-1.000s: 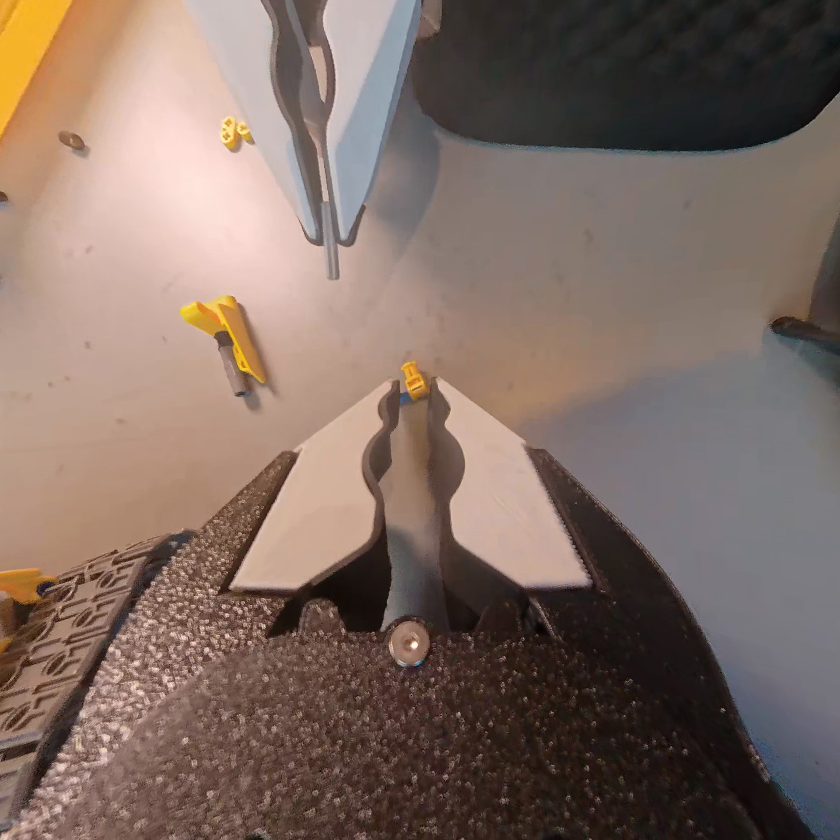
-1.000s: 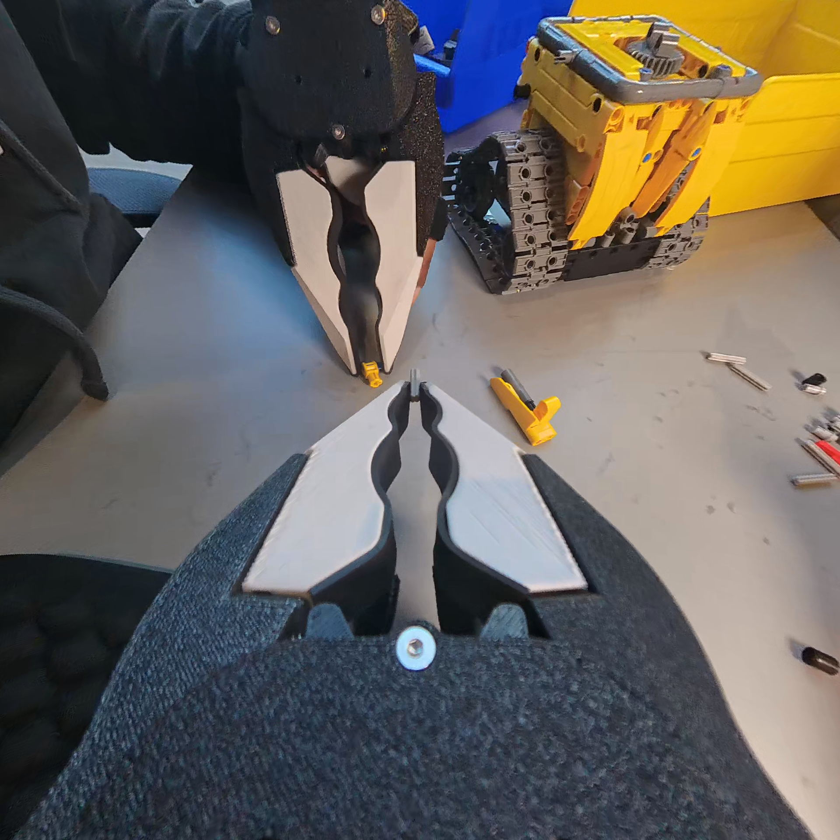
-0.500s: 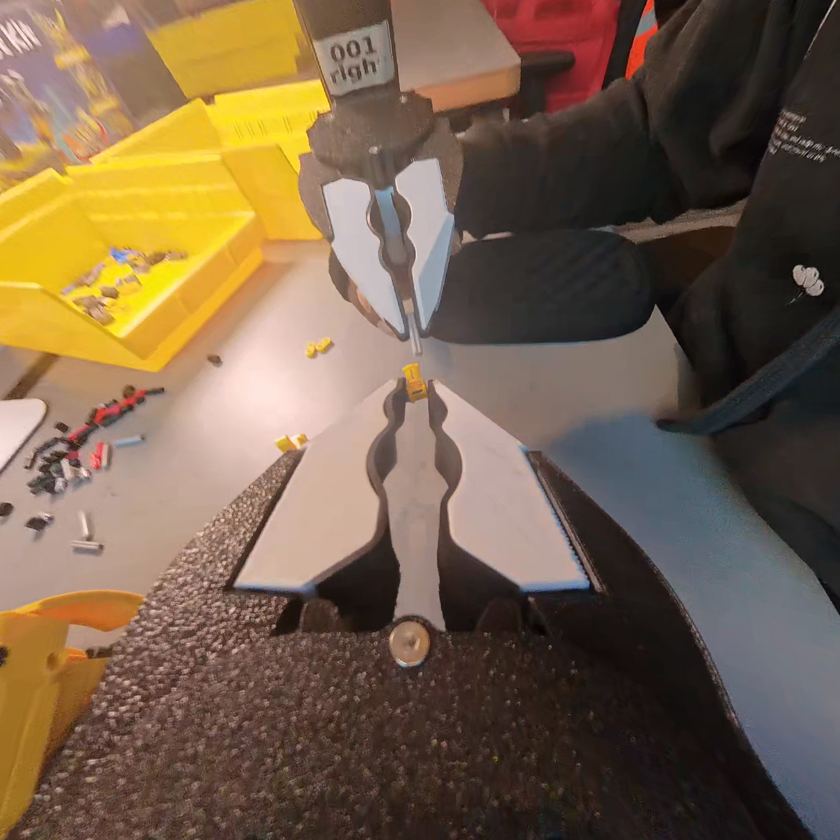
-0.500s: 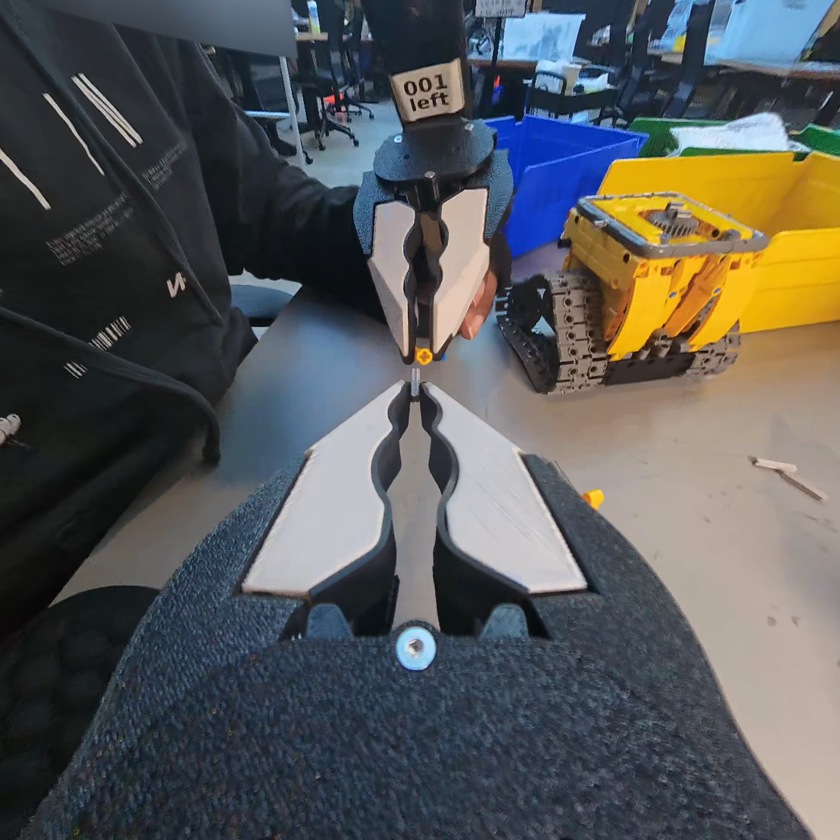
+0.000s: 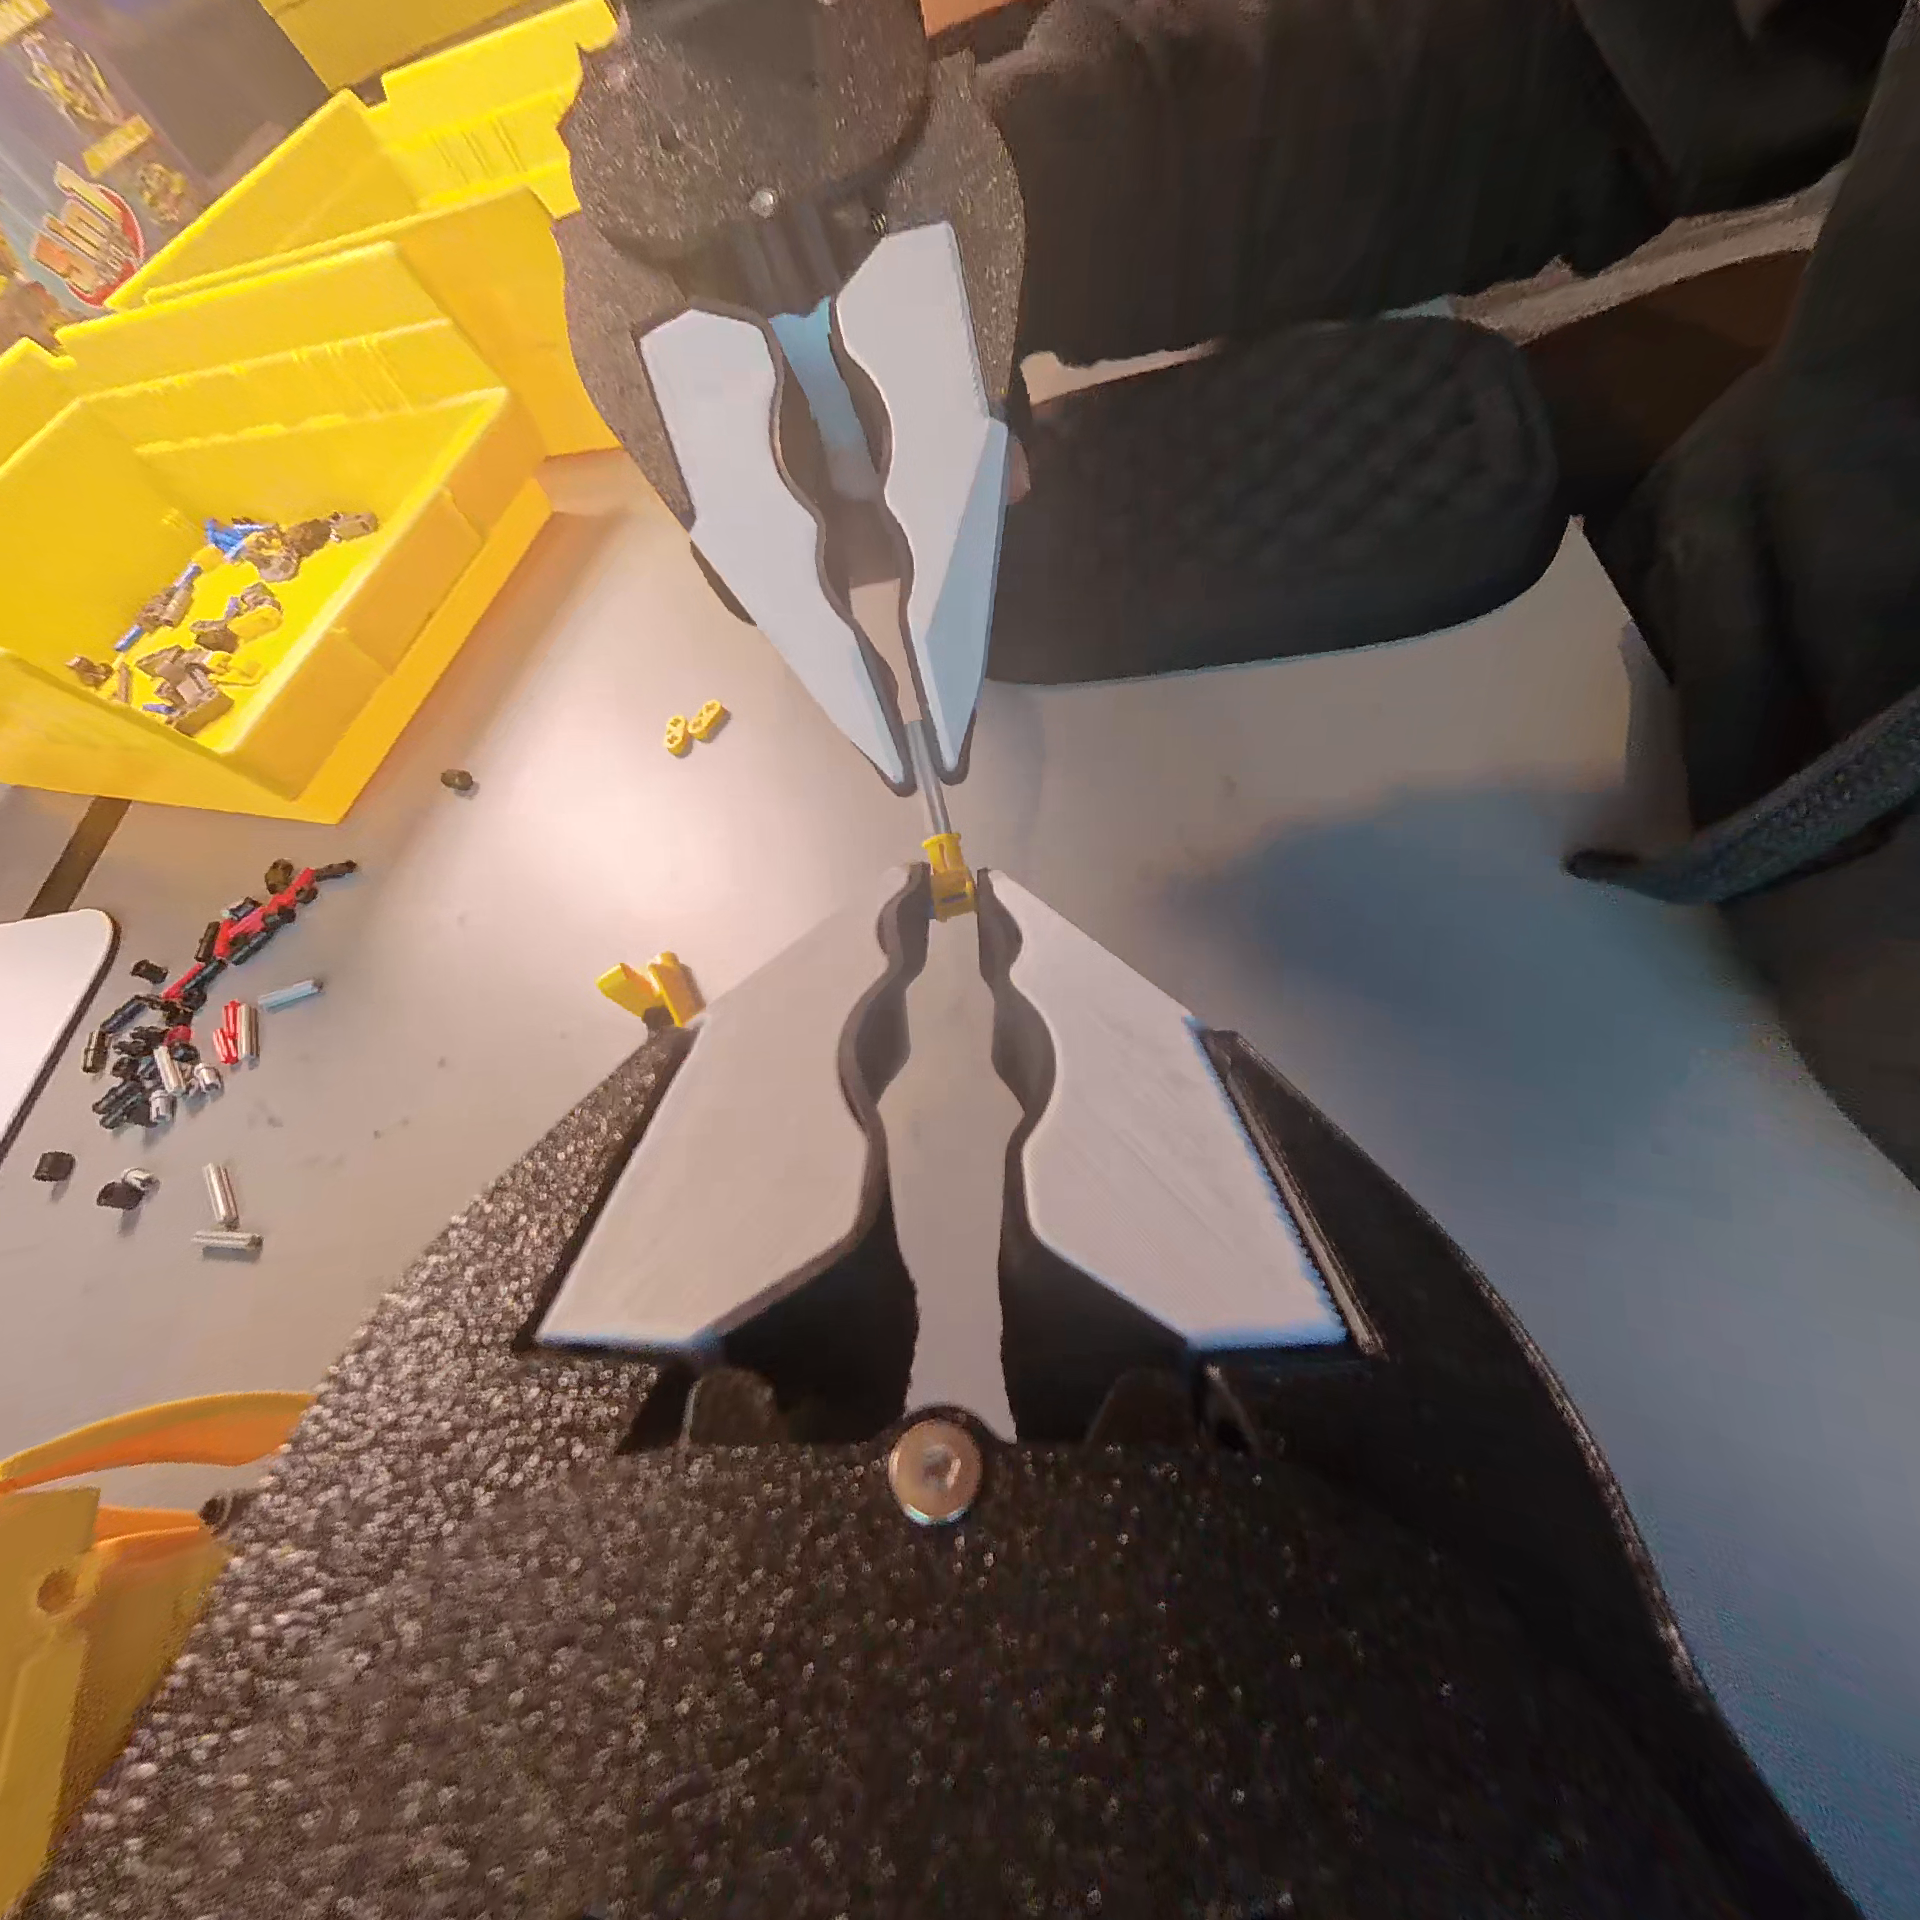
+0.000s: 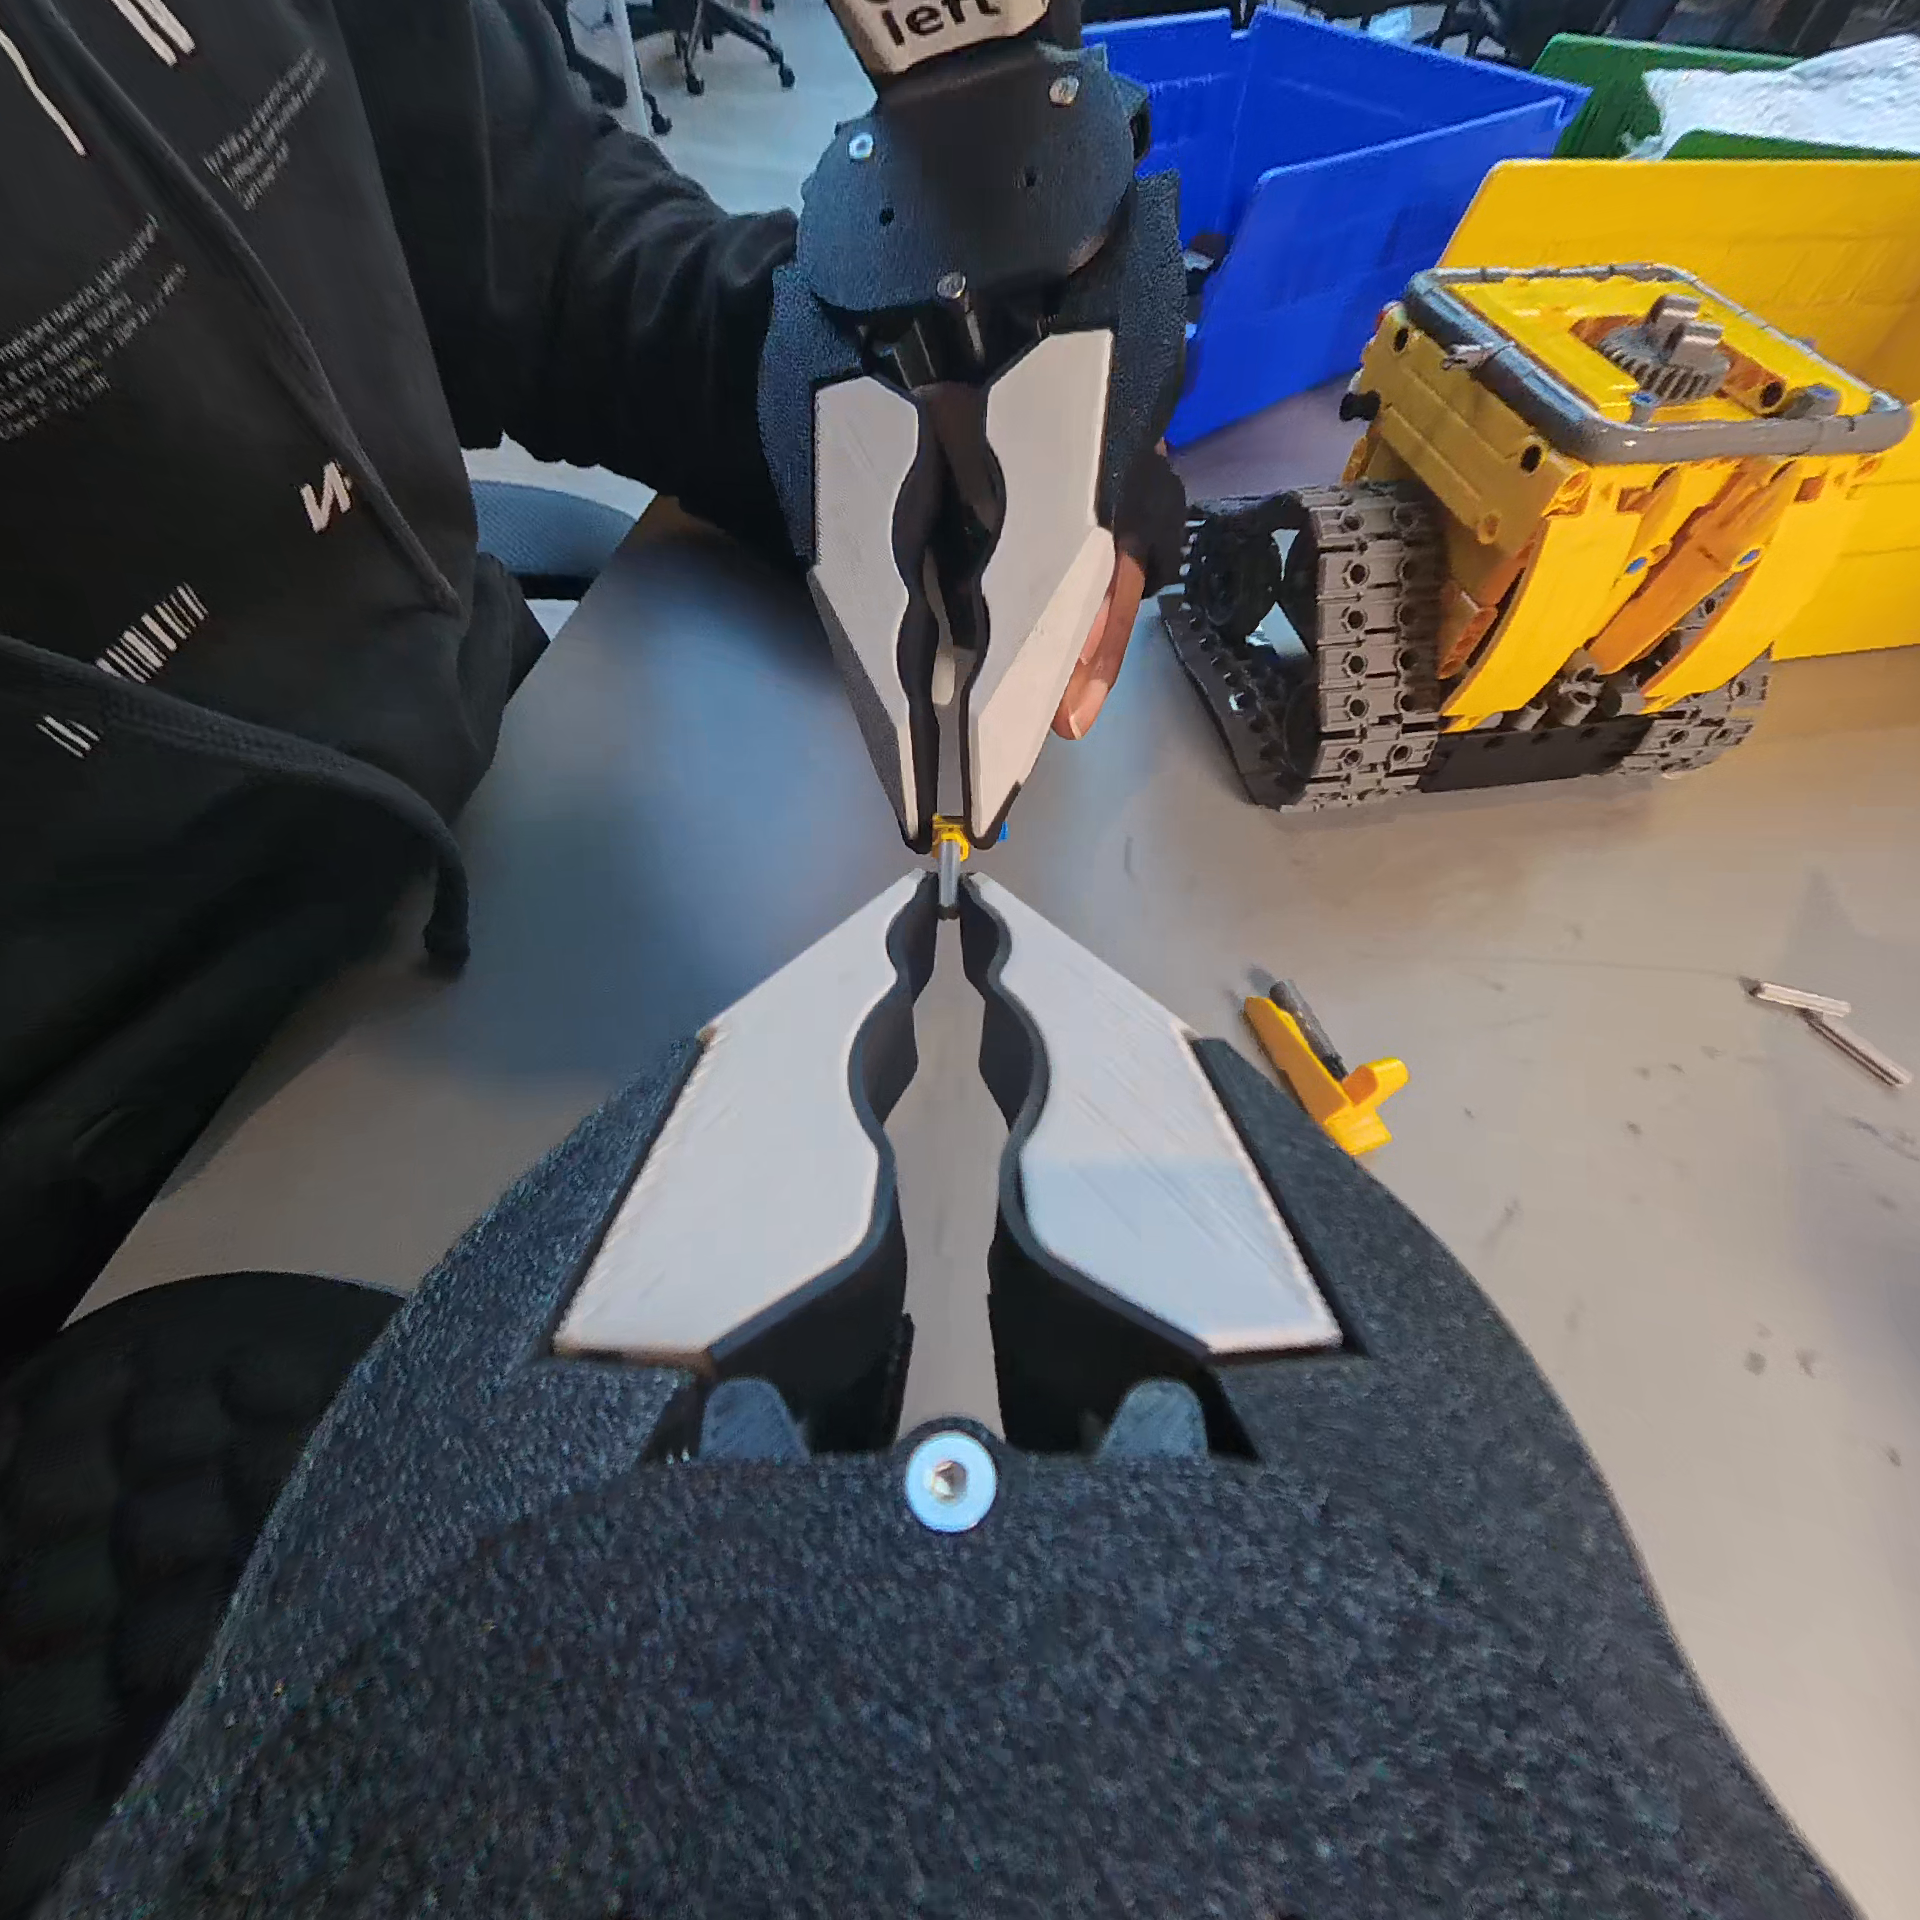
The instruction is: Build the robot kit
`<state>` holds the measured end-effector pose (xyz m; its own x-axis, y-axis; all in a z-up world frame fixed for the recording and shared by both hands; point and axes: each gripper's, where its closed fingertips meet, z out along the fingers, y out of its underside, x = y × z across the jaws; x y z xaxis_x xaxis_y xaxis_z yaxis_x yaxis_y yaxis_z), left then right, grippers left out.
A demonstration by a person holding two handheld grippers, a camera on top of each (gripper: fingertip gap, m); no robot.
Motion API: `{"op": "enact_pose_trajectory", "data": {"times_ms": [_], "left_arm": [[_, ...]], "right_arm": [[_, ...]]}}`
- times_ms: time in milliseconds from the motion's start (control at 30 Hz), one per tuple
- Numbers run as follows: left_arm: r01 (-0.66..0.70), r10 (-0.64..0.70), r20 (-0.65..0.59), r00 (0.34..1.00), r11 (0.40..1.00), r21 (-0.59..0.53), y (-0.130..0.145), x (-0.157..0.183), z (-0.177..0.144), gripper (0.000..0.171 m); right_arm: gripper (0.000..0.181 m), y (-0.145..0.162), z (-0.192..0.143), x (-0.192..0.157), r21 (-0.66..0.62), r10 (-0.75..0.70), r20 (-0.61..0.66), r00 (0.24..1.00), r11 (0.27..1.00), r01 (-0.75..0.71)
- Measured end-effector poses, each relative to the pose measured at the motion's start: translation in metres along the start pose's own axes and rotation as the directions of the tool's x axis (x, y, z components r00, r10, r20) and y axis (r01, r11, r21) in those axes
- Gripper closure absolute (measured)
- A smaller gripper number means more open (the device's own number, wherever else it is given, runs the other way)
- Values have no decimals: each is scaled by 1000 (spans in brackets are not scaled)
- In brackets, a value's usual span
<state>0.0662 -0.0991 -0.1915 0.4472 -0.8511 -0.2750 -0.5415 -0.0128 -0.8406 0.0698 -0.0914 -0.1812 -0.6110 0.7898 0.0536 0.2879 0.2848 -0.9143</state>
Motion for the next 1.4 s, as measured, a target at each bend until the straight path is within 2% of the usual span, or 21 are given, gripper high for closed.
{"op": "enact_pose_trajectory", "data": {"times_ms": [233,433,600,700,800,900,967,1100,1267,1400], "left_arm": [[0,0,12,1000,1000,-10,2,-2,0,165],[-27,26,56,998,999,25,-5,-6,-4,165],[49,-46,-27,999,992,115,-14,-1,-11,165],[85,-74,-81,994,985,151,-19,4,-14,165],[127,-103,-140,985,977,171,-24,9,-15,165],[102,-87,-116,989,987,126,-19,6,-13,165],[131,-113,-132,985,981,140,-21,5,-17,165],[133,-124,-129,984,989,62,-7,7,-9,165],[95,-114,-105,988,981,-171,30,12,10,164],[100,-134,-102,986,954,-283,48,14,18,164]], "right_arm": [[177,3,1,2,-20,2,-11,1000,1000,-2],[177,-6,-2,4,46,56,1,998,997,-56],[177,-14,-2,-3,81,-15,6,1000,997,15],[177,-14,-1,-8,56,-56,10,998,997,55],[177,-6,8,-13,-8,-104,11,994,994,104],[178,-13,8,-13,9,-132,-13,991,991,132],[178,-11,5,-8,-18,-147,-42,988,989,146],[178,12,10,-1,-154,-179,-70,981,974,166],[178,50,20,3,-377,-254,-67,965,902,211],[178,56,23,6,-394,-240,-73,968,899,193]]}}
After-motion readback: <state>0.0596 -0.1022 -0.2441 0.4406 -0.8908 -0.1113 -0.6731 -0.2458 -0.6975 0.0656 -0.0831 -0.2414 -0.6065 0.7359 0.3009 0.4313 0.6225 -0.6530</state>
